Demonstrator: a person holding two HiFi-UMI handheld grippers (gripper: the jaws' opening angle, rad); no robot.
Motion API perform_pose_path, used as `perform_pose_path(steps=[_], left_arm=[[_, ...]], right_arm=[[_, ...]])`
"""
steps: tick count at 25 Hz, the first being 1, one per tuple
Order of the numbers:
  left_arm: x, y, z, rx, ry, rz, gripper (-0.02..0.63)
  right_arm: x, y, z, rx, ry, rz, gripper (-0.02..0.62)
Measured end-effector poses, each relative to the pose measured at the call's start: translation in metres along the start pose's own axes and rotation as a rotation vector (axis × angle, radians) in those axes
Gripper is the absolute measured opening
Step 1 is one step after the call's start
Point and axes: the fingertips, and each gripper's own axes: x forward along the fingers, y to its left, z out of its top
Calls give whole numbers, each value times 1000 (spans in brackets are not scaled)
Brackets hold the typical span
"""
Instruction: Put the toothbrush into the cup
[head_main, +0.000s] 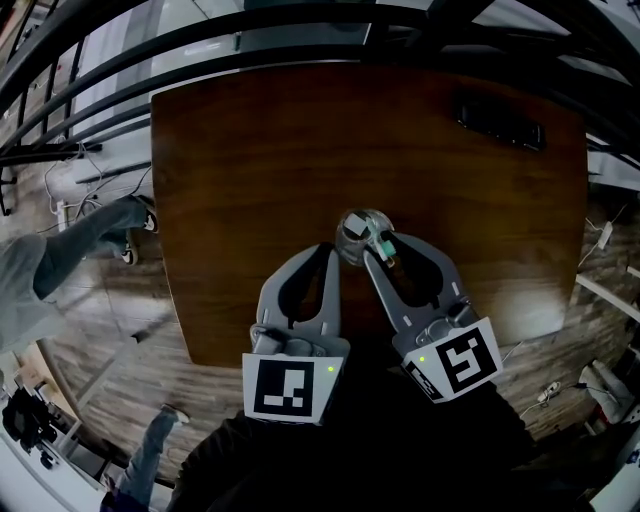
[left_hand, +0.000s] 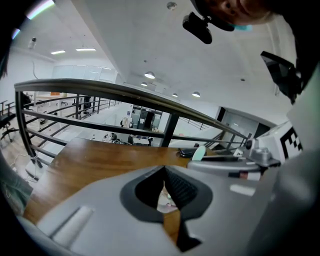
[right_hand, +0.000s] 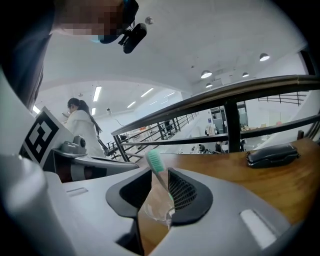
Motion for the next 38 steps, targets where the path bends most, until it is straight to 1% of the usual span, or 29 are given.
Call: perform_pose_path(steps=[2,6,12,16,21,27,29,34,38], left_arm=[[0,0,0,2,-1,-4,8],[-2,-2,1,9,-3,-11,8],[-11,-9,4,28,-23,-8,8],[-22,-14,11,41,-49,6,8],[-44,-25,27,63,-109,31,8],[-81,-37,53,97,-217,92,8],[-94,-39,62,103,-255,117,8],[-121,-40,84,115,-326,164,8],[-131,-44,93,124,-363,180,8]], right_arm=[[1,2,-3,-5,15,7,119],[0,5,-7,-3,29,4,141],[-10,9,-3,-16,11,9,143],[-22,11,9,-30,-33,5,140],[-44,16,31,-44,-105,-2,114],[-72,30,67,-105,-204,11,21],[-80,37,78,-126,-228,21,0],[-93,58,104,-180,-278,58,0],[-102,65,114,-203,-292,80,0]])
